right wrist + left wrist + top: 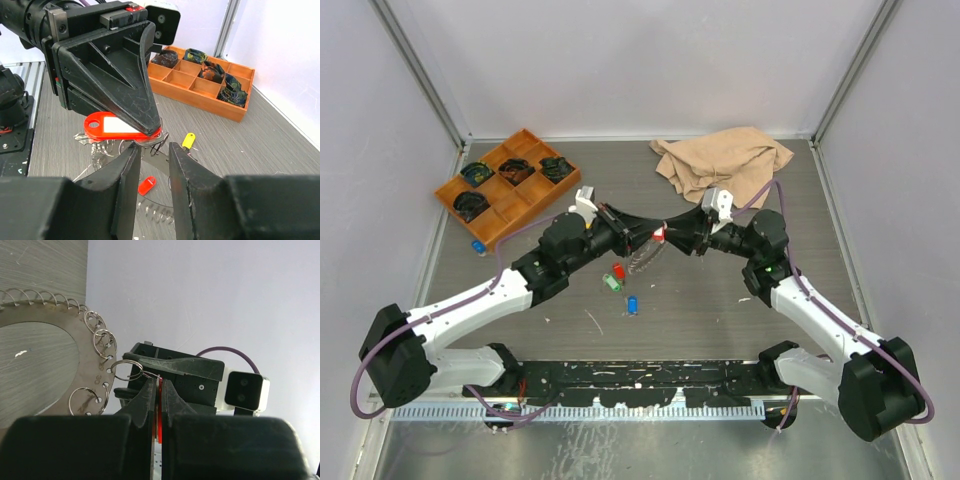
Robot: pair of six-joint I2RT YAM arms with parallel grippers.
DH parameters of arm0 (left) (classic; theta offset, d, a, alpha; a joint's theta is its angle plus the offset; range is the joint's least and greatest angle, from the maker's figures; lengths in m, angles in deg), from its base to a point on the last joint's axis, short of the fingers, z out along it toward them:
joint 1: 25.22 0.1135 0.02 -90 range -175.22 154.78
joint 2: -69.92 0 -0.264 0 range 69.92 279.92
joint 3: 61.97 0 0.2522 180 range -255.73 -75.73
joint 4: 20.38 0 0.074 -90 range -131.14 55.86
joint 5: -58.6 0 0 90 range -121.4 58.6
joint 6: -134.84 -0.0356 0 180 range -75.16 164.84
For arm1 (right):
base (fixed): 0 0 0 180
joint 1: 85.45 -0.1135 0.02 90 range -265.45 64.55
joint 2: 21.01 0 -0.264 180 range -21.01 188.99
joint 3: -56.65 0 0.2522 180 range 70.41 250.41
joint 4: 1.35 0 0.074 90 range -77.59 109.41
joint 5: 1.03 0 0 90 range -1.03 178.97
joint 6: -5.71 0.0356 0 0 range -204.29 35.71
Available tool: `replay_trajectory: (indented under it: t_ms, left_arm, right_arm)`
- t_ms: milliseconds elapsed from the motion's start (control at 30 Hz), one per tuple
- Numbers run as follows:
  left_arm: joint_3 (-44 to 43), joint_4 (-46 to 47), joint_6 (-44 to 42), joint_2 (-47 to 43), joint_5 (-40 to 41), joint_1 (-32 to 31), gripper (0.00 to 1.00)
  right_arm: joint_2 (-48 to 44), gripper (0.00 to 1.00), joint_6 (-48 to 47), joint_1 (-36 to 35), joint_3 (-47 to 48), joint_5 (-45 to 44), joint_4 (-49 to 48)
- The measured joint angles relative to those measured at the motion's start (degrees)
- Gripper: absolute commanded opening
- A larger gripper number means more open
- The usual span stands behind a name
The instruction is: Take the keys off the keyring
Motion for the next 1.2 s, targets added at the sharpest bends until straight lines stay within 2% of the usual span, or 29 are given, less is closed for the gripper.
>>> replay_trajectory:
  t_ms: [100,267,533,767,1033,1200]
  left_arm:
    - [-0.5,-0.02,0.02,0.02,0.15,-0.42,0.0]
    - [-0.83,-0.28,0.0,0.02,0.52,-1.01,0.0]
    - [-0.92,-0.83,0.0,0.04,1.57,-1.18,0.0]
    - [-0.13,-0.09,0.17,-0.57,2.6,-1.4,0.01]
    - [8.39,11.67,3.76,-1.38,1.7,-0.94,0.24]
    - [15.02,26.01,7.67,3.98,-2.69,2.25,0.29]
  right_arm:
    - [0.02,0.28,-0.85,-0.76,0.0,-1.09,0.31]
    - [0.02,0.23,-1.44,-1.38,0.02,-2.23,0.33]
    - [-0.02,0.02,-2.36,-1.38,0.31,-3.32,1.51]
    - [-0.42,0.01,-4.52,-1.18,2.36,-2.34,6.47]
    - [-0.85,0.01,-16.26,-0.55,9.01,1.55,26.16]
    - [-0.61,0.01,-26.47,0.55,12.66,2.6,41.13]
